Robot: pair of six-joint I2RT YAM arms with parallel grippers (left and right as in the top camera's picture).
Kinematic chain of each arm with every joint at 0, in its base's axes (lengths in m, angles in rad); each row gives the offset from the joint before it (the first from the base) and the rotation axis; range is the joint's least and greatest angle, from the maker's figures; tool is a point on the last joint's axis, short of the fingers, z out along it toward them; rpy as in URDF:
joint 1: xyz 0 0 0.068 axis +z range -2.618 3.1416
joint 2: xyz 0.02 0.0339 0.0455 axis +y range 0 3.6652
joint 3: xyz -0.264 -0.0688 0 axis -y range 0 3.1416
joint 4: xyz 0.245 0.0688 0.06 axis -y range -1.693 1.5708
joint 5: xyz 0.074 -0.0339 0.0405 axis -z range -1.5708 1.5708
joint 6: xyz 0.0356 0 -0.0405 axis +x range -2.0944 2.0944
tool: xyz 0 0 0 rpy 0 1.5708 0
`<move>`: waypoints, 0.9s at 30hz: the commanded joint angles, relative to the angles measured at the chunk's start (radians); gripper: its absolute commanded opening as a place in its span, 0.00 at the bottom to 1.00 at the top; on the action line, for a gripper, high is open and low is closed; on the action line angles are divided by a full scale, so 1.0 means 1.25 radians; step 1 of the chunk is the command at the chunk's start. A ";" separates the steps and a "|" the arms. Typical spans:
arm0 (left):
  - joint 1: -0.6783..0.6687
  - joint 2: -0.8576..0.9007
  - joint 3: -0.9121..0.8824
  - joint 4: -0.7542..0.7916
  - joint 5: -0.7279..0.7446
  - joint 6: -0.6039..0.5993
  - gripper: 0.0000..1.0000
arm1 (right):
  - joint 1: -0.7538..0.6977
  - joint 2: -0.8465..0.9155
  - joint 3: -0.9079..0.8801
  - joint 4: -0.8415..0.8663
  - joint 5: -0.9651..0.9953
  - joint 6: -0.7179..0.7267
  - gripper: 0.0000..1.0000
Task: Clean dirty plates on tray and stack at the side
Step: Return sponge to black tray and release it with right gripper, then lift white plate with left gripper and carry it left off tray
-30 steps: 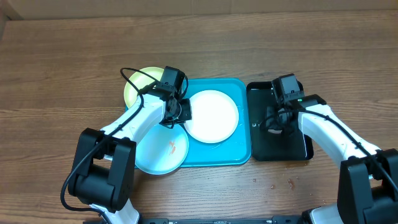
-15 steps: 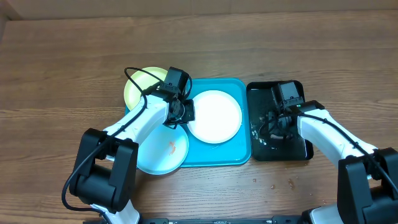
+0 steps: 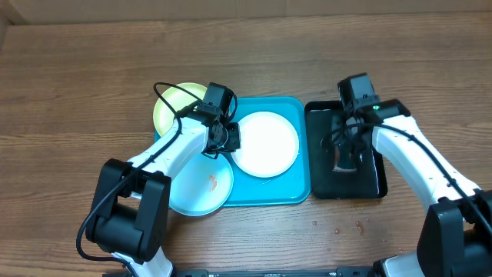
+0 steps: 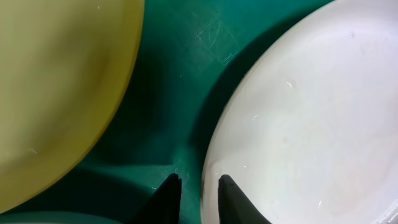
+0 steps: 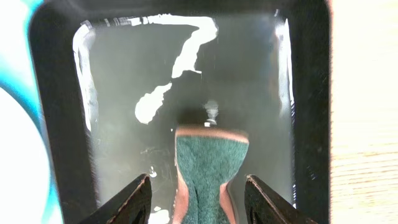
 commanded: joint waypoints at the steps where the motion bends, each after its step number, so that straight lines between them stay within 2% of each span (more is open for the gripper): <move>1: -0.006 0.007 -0.017 0.012 -0.012 0.009 0.24 | -0.033 -0.001 0.032 -0.009 -0.004 0.009 0.50; 4: -0.005 0.007 -0.032 0.038 -0.014 0.009 0.24 | -0.086 -0.001 0.032 -0.009 -0.015 0.027 0.50; 9: -0.005 0.007 -0.032 0.048 -0.013 0.009 0.17 | -0.184 -0.001 0.032 0.003 -0.094 0.027 0.53; 10: -0.005 0.007 -0.032 0.048 -0.013 0.009 0.14 | -0.211 -0.001 0.032 0.002 -0.107 0.027 0.60; 11: -0.005 0.007 -0.032 0.047 -0.010 0.009 0.13 | -0.244 -0.001 0.031 0.002 -0.117 0.028 0.75; 13: -0.005 0.007 -0.032 0.048 -0.005 0.009 0.13 | -0.284 -0.001 0.031 -0.003 -0.125 0.029 0.96; 14: -0.005 0.007 -0.032 0.049 -0.005 0.009 0.08 | -0.299 -0.001 0.031 -0.005 -0.124 0.029 1.00; 15: -0.005 0.007 -0.032 0.051 -0.005 0.009 0.04 | -0.309 -0.001 0.031 -0.006 -0.124 0.029 1.00; 20: 0.010 0.001 0.034 0.001 -0.009 0.028 0.04 | -0.346 -0.001 0.031 -0.005 -0.124 0.029 1.00; 27: 0.038 -0.008 0.203 -0.118 -0.009 0.052 0.04 | -0.347 -0.001 0.031 0.001 -0.124 0.029 1.00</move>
